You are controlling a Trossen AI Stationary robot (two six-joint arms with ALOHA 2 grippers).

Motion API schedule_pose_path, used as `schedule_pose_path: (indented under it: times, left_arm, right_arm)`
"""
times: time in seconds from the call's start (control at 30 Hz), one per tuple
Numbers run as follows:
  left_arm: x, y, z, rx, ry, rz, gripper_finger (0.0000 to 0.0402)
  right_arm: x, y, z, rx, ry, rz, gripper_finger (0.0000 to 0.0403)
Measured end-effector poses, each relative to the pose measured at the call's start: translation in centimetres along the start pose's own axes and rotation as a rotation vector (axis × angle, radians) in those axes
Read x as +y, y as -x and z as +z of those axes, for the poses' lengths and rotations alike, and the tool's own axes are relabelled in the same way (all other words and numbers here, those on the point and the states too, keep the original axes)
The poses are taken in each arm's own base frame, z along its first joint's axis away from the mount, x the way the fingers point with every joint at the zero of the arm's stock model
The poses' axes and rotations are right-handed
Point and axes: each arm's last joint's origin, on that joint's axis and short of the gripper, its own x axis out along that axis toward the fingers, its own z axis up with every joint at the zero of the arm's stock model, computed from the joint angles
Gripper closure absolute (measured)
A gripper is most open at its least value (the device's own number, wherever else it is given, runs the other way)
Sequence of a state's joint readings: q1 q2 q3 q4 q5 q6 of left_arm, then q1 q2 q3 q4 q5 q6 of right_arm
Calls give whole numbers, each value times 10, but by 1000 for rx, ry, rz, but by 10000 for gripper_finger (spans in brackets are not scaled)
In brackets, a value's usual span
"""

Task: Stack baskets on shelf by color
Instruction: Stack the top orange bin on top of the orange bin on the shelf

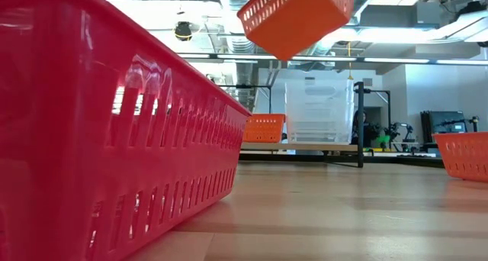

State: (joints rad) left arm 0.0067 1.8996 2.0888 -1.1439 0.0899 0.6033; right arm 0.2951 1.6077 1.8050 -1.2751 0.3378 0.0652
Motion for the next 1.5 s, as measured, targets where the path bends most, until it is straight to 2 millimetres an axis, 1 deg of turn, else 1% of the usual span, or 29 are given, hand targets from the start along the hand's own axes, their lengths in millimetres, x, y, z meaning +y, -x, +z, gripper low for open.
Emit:
schedule_pose_path:
  times: [0.1, 0.23, 0.3, 0.4, 0.5, 0.6, 0.7, 0.77, 0.87, 1.0, 1.1, 1.23, 1.3, 1.4, 1.5]
  left_arm:
    - [0, 0, 0, 1, 18, 0, 401]
    - [0, 0, -1, 24, 42, 11, 401]
    - [0, 0, -4, 60, 52, 35, 401]
    - [3, 1, -6, 109, 115, 105, 401]
    - [6, 1, -9, 156, 265, 215, 401]
    - [11, 3, -11, 172, 470, 373, 401]
    - [16, 4, -9, 121, 668, 511, 401]
    - [19, 5, -7, 68, 793, 574, 402]
    - [21, 6, -4, -18, 955, 623, 401]
    - [24, 7, -4, -107, 1165, 702, 401]
    - [25, 9, -5, -166, 1314, 799, 401]
    - [30, 10, -8, -252, 1471, 855, 401]
    - [34, 11, -11, -274, 1520, 860, 401]
    - [44, 1, -17, -266, 1542, 876, 401]
    - [57, -16, -23, -249, 1565, 850, 401]
  right_arm:
    - [-4, 7, 1, -6, -3, -48, 274]
    - [-11, 28, 8, -81, -47, -62, 222]
    - [-16, 45, 13, -139, -92, -66, 205]
    - [-28, 75, 11, -176, -143, -115, 191]
    - [-41, 103, 4, -207, -209, -159, 190]
    - [-52, 125, -3, -245, -269, -202, 198]
    - [-62, 146, -14, -307, -263, -216, 212]
    - [-71, 160, -27, -336, -292, -294, 223]
    - [-82, 176, -44, -370, -319, -396, 242]
    - [-96, 198, -67, -415, -378, -513, 277]
    - [-101, 211, -82, -443, -386, -527, 318]
    - [-105, 224, -98, -471, -377, -533, 388]
    - [-107, 229, -104, -482, -376, -534, 392]
    - [-108, 233, -110, -495, -383, -536, 383]
    - [-109, 236, -114, -501, -380, -537, 391]
